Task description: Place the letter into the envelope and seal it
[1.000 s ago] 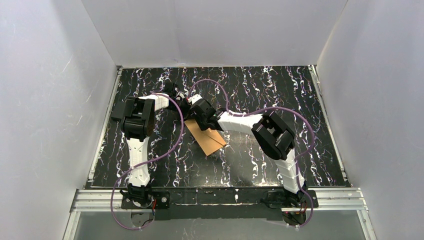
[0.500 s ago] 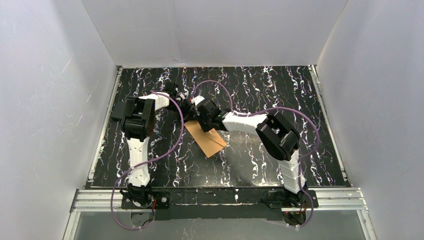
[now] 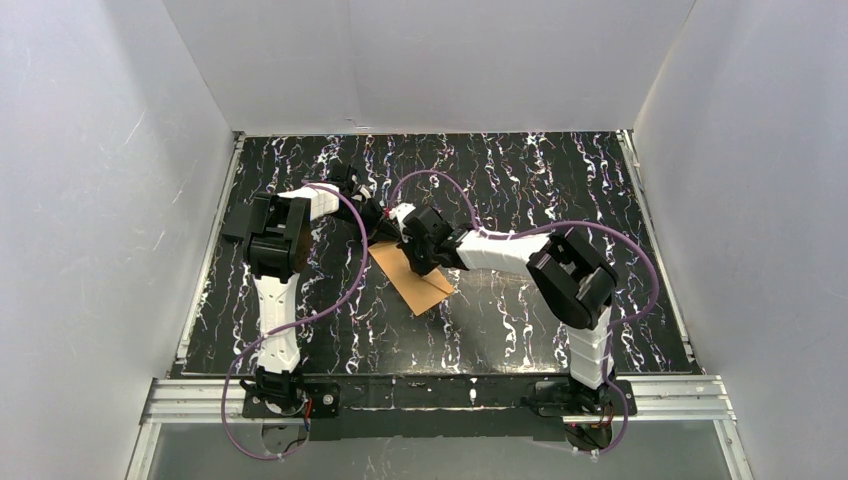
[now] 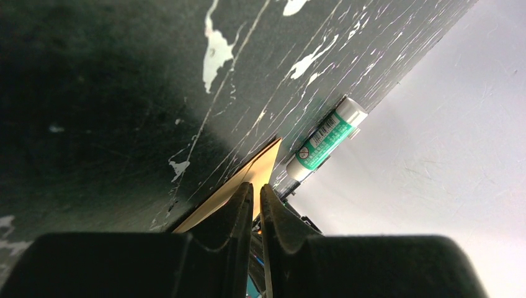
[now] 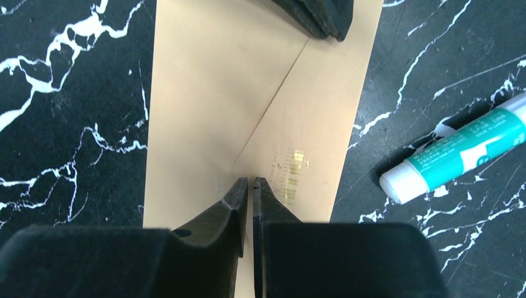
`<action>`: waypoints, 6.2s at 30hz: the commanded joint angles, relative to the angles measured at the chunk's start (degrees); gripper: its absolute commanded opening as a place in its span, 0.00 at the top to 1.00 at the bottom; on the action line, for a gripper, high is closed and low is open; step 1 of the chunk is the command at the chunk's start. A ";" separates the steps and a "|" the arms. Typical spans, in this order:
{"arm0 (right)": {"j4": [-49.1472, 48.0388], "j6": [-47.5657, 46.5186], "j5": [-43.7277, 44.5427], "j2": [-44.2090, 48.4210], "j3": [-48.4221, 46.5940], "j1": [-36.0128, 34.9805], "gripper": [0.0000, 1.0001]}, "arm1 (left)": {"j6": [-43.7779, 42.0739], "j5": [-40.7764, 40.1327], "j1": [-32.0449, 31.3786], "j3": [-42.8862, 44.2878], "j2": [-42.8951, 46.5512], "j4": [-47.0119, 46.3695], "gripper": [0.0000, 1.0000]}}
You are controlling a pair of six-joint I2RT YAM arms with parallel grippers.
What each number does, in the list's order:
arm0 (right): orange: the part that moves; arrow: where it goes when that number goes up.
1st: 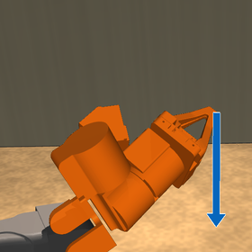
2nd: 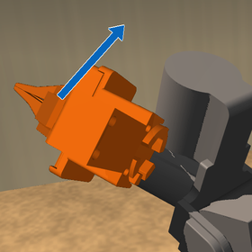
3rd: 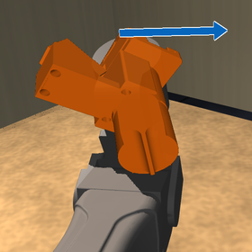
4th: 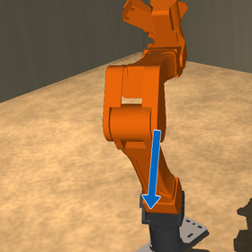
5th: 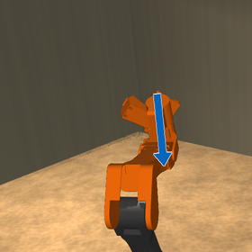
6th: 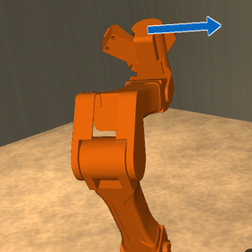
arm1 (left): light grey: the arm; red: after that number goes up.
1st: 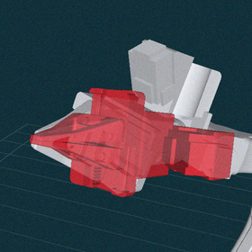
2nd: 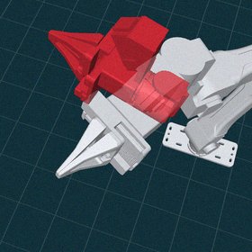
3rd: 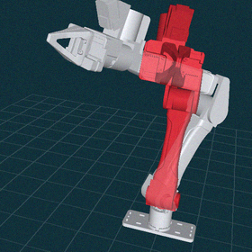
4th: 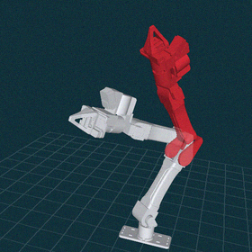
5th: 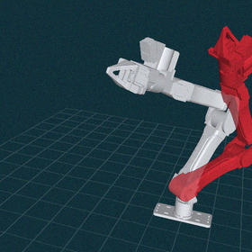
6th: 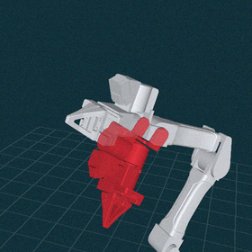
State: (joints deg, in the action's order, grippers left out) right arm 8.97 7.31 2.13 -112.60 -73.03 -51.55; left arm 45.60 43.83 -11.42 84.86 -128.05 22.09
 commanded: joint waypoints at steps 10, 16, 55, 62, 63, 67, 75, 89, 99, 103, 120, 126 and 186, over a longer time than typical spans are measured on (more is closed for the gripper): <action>21.26 -1.56 3.23 2.46 7.10 -0.66 0.82 | -2.68 -11.59 -0.09 -0.72 -4.60 7.00 0.89; 25.03 -3.47 2.82 3.33 6.18 -0.73 0.81 | -2.71 -11.67 0.08 -0.17 -4.91 7.27 0.89; 23.61 -0.77 1.99 -9.00 -14.49 -0.22 0.84 | -4.56 -8.16 0.08 -0.12 -4.56 5.66 0.89; 25.71 -2.30 1.08 -7.16 -7.30 -1.24 0.84 | -3.95 -9.15 0.24 0.24 -4.84 5.69 0.90; 26.04 -2.19 1.28 -7.00 -6.69 -1.35 0.84 | -3.96 -9.12 0.26 0.30 -4.91 5.69 0.90; 27.66 -2.15 1.18 -6.69 -4.60 -1.45 0.84 | -3.97 -9.33 0.41 0.74 -5.19 6.03 0.90; 31.81 -4.44 -0.78 -7.81 -4.55 -2.05 0.83 | -3.61 -10.96 0.52 -0.62 -4.50 5.72 0.90; 37.04 -2.24 6.18 -10.99 -4.66 -4.92 0.84 | -3.04 -11.60 1.22 -0.86 -4.14 5.59 0.90; 38.12 -1.85 5.23 -8.47 -5.83 -5.23 0.85 | -3.73 -11.05 1.41 -0.50 -4.52 5.68 0.90; 39.83 -0.06 7.52 -6.54 -13.25 -4.83 0.84 | -5.45 -10.05 1.40 0.09 -3.92 5.59 0.90; 25.75 17.89 0.13 8.36 -8.94 14.93 0.73 | -11.49 -4.11 1.49 8.72 8.92 13.19 0.43; 25.65 17.46 -4.28 4.53 -9.01 16.66 0.73 | -15.94 -9.63 1.45 9.37 14.82 17.60 0.32; 28.72 31.23 17.28 -11.87 -30.50 10.74 0.38 | -17.75 -37.88 3.24 3.80 32.43 21.77 0.13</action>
State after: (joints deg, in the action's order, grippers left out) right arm 34.46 36.64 16.60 -123.74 -100.55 -40.25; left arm 27.62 6.50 -8.47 86.76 -97.73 42.48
